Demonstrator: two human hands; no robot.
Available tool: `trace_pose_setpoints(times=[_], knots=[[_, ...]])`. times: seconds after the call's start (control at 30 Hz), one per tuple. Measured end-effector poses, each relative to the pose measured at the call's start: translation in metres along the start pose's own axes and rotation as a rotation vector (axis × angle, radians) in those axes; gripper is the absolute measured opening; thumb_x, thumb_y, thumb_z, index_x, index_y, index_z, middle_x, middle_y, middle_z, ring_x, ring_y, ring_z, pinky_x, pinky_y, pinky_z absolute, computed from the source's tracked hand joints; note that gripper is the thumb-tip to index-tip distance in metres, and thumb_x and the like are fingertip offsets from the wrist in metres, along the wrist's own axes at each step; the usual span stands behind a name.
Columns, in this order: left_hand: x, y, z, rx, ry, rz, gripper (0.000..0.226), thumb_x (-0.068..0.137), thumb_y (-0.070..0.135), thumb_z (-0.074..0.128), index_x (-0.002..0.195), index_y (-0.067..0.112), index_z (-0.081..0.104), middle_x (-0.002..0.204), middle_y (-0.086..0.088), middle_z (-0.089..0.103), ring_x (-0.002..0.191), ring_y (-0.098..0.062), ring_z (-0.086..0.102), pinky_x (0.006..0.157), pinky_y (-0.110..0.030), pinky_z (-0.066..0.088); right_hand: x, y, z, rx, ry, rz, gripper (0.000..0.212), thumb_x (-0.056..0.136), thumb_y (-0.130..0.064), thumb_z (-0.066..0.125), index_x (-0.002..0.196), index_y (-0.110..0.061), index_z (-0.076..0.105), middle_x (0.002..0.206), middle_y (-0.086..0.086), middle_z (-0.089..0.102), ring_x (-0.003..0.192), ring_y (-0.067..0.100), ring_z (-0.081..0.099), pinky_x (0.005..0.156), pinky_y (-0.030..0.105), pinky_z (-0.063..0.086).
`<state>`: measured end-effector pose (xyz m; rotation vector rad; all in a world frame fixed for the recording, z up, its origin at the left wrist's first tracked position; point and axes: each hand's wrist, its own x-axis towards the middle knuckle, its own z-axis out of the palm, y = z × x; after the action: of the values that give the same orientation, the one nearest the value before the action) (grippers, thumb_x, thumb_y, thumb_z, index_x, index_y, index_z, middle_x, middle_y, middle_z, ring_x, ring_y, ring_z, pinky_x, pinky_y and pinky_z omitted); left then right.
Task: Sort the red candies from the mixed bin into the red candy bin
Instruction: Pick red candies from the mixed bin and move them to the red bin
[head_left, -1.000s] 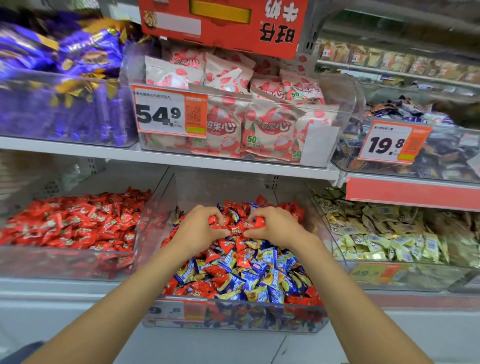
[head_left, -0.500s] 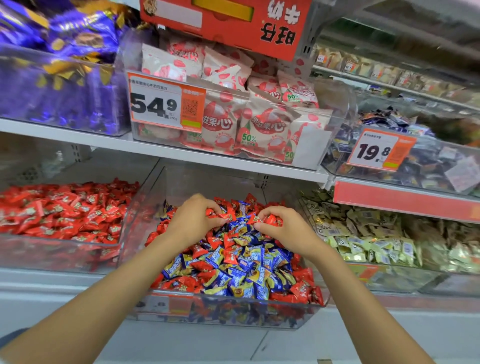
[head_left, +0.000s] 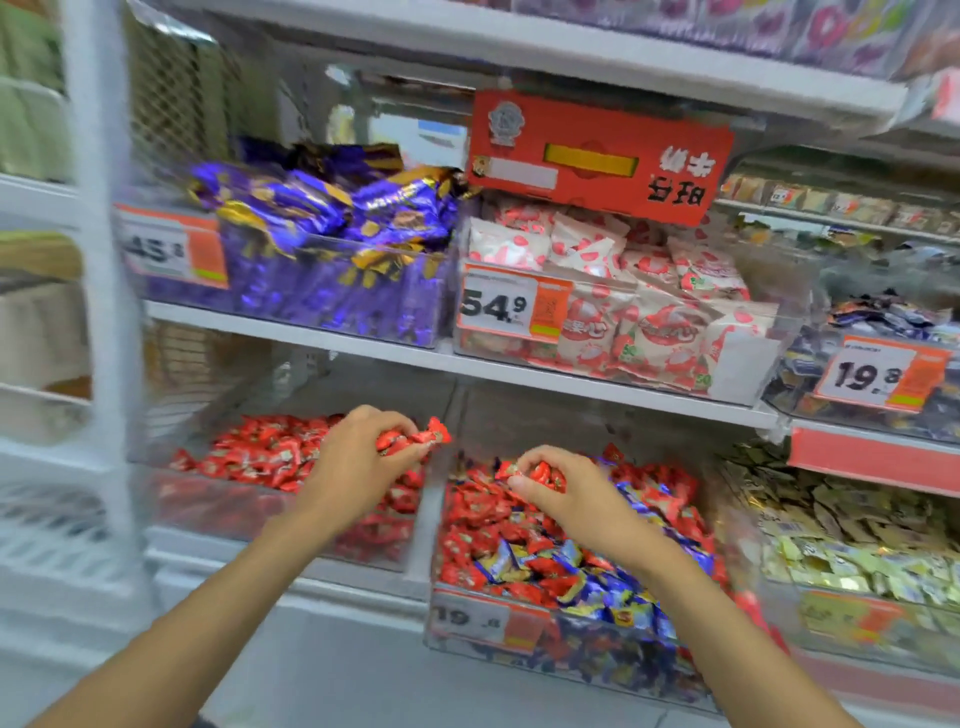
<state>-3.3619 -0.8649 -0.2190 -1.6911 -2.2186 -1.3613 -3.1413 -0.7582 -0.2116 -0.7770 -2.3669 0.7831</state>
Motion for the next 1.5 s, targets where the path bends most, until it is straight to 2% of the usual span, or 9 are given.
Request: trace_pose_setpoints(times=[0.3, 0.43, 0.53, 0.83, 1.0, 1.1, 1.23, 1.3, 1.5], knots=[[0.041, -0.142, -0.055, 0.186, 0.082, -0.276, 0.016, 0.079, 0.034, 0.074, 0.088, 0.022, 0.069, 0.087, -0.004, 0.056, 0.090, -0.028, 0.058, 0.076, -0.036, 0.044, 0.132, -0.061, 0.100, -0.077, -0.132, -0.140, 0.009, 0.087, -0.027, 0.069, 0.088, -0.020, 0.062, 0.086, -0.006, 0.061, 0.074, 0.005, 0.051, 0.069, 0.019, 0.037], [0.051, -0.155, -0.056, 0.274, -0.169, -0.297, 0.043, 0.075, 0.057, 0.069, 0.114, 0.039, 0.064, 0.135, -0.010, 0.049, 0.130, -0.029, 0.041, 0.105, -0.051, 0.034, 0.155, -0.053, 0.111, -0.219, -0.299, -0.071, 0.045, 0.087, -0.040, 0.066, 0.125, -0.017, 0.060, 0.124, 0.001, 0.061, 0.112, 0.015, 0.056, 0.090, 0.020, 0.037], [0.047, -0.133, -0.048, 0.259, -0.194, -0.267, 0.063, 0.070, 0.070, 0.058, 0.124, 0.039, 0.058, 0.146, -0.011, 0.040, 0.138, -0.025, 0.032, 0.112, -0.050, 0.026, 0.139, -0.041, 0.083, -0.219, -0.207, -0.074, 0.040, 0.092, -0.035, 0.061, 0.126, -0.016, 0.061, 0.133, -0.001, 0.058, 0.125, 0.012, 0.050, 0.096, 0.014, 0.030], [0.010, 0.047, 0.052, -0.069, -0.294, 0.214, 0.029, 0.086, 0.023, 0.063, 0.114, 0.022, 0.067, 0.110, 0.001, 0.064, 0.102, -0.012, 0.058, 0.091, -0.022, 0.042, 0.025, 0.039, -0.034, -0.224, 0.022, 0.090, 0.016, 0.092, -0.017, 0.061, 0.105, -0.021, 0.069, 0.103, -0.008, 0.066, 0.096, 0.005, 0.058, 0.083, 0.017, 0.038], [-0.005, 0.048, 0.127, 0.334, -0.639, 0.075, 0.065, 0.091, 0.050, 0.051, 0.148, 0.027, 0.027, 0.146, -0.015, 0.035, 0.136, -0.032, 0.031, 0.112, -0.038, 0.027, -0.012, 0.066, -0.056, -0.148, 0.046, 0.152, 0.013, 0.091, -0.017, 0.061, 0.097, -0.024, 0.070, 0.097, -0.010, 0.068, 0.085, 0.000, 0.060, 0.073, 0.011, 0.041], [-0.005, 0.036, 0.138, 0.440, -0.636, 0.034, 0.062, 0.091, 0.046, 0.054, 0.145, 0.024, 0.031, 0.133, -0.015, 0.045, 0.124, -0.035, 0.042, 0.102, -0.037, 0.037, -0.015, 0.078, -0.057, -0.130, -0.005, 0.155, 0.014, 0.093, -0.018, 0.059, 0.102, -0.022, 0.069, 0.104, -0.008, 0.067, 0.098, 0.005, 0.059, 0.086, 0.022, 0.045], [-0.001, 0.041, 0.128, 0.225, -0.502, 0.013, 0.040, 0.090, 0.023, 0.063, 0.126, 0.010, 0.052, 0.111, -0.010, 0.058, 0.106, -0.028, 0.056, 0.083, -0.030, 0.039, 0.002, 0.079, -0.047, -0.140, -0.081, 0.123, 0.020, 0.095, -0.017, 0.055, 0.112, -0.019, 0.067, 0.113, -0.005, 0.063, 0.104, 0.010, 0.056, 0.092, 0.023, 0.043], [-0.007, 0.046, 0.118, 0.154, -0.414, -0.014, 0.027, 0.089, 0.021, 0.065, 0.113, 0.015, 0.056, 0.087, -0.002, 0.062, 0.080, -0.020, 0.060, 0.063, -0.025, 0.038, 0.017, 0.078, -0.039, -0.158, -0.132, 0.118, 0.027, 0.098, -0.020, 0.051, 0.123, -0.022, 0.061, 0.127, -0.002, 0.058, 0.115, 0.014, 0.053, 0.100, 0.028, 0.040], [-0.019, 0.043, 0.113, 0.041, -0.266, -0.065, 0.020, 0.092, 0.021, 0.060, 0.109, 0.021, 0.050, 0.069, -0.002, 0.058, 0.053, -0.013, 0.046, 0.055, -0.034, 0.040, 0.034, 0.090, 0.002, -0.525, -0.507, 0.082, 0.060, 0.092, -0.055, 0.049, 0.145, -0.031, 0.035, 0.158, -0.002, 0.022, 0.145, 0.023, 0.014, 0.116, 0.043, 0.007]])
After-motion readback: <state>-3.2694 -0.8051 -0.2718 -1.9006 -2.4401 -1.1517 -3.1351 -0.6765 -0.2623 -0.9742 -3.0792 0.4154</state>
